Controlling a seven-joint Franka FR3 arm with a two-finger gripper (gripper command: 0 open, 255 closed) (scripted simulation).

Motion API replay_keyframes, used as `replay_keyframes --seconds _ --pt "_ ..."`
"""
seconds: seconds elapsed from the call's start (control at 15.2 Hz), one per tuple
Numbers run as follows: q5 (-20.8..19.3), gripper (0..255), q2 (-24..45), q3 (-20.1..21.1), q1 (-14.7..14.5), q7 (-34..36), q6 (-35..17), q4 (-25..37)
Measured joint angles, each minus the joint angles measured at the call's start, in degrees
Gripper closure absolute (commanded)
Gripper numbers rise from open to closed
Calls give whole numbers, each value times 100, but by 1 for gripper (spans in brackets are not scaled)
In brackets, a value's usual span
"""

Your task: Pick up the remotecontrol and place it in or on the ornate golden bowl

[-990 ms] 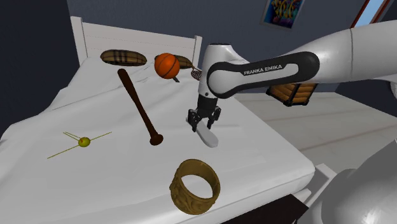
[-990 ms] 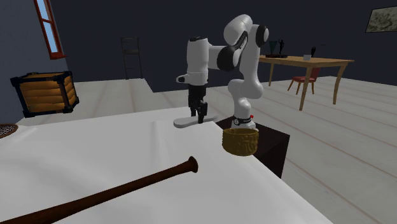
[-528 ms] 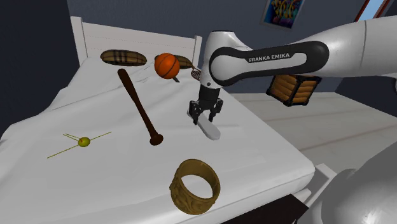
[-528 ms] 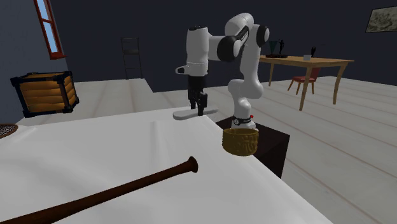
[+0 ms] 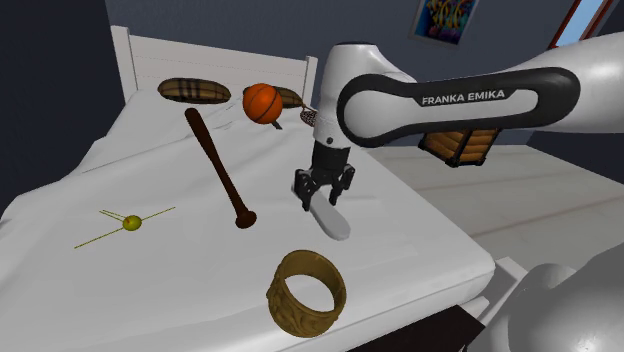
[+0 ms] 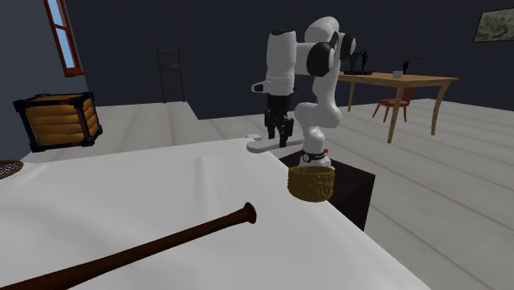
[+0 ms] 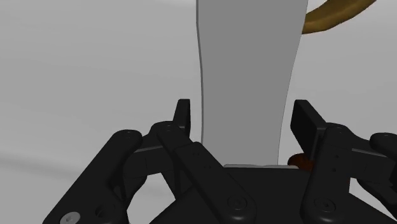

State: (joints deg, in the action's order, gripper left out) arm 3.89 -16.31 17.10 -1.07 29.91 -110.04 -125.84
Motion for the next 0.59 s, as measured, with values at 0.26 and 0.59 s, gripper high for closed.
replay_keyframes --seconds 0.26,0.59 --pt "245 255 -481 289 -271 423 71 -376" --pt "504 255 -762 695 -575 994 183 -498"
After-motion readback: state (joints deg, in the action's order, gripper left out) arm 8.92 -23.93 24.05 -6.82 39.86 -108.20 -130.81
